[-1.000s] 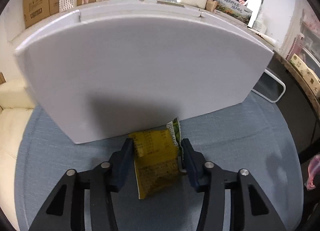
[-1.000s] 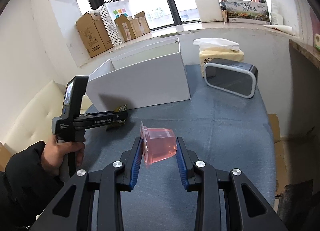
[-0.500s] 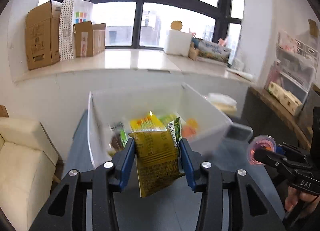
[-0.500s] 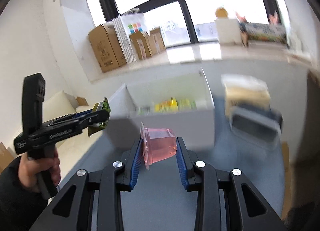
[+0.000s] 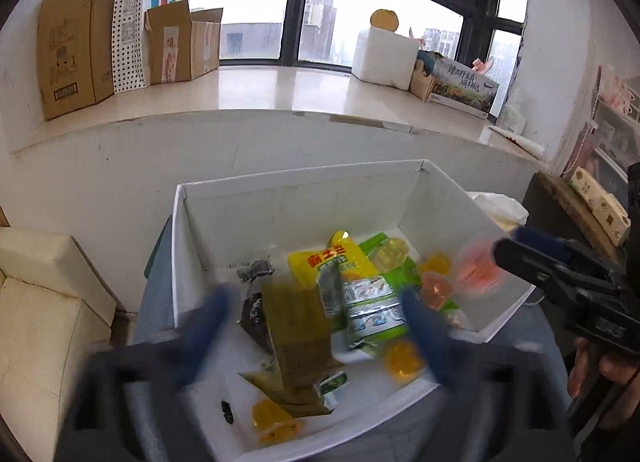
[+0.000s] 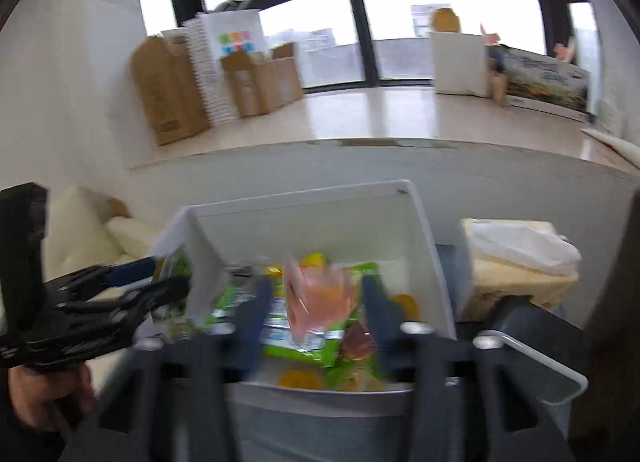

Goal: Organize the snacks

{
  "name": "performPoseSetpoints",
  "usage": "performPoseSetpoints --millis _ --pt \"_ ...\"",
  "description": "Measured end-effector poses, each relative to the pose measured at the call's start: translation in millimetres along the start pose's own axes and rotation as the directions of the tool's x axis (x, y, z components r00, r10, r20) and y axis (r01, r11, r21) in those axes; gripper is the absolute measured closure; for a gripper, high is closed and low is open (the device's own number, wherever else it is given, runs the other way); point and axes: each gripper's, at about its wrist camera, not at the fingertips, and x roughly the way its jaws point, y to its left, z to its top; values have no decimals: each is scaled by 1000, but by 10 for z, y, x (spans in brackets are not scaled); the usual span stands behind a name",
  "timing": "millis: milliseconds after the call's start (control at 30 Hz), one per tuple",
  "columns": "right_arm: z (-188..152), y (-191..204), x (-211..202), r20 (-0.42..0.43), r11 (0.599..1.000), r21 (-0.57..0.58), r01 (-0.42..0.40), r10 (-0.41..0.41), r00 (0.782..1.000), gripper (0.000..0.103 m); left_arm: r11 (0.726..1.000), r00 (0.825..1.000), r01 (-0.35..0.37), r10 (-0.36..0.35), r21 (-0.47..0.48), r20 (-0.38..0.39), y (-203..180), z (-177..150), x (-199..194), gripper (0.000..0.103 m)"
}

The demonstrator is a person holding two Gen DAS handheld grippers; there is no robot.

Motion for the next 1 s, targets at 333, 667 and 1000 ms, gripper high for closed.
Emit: performPoseSetpoints --millis 333,667,1000 --pt "-161 -36 -198 49 998 21 57 -58 997 0 996 991 -93 92 5 94 24 -106 -360 0" --pt "-484 312 -807 57 999 -14 -34 34 998 0 994 984 -101 93 46 149 -184 -381 -1048 0" --pt "-990 545 -1658 58 995 -39 -95 97 994 0 995 993 -85 80 50 90 -456 -1049 -1766 0"
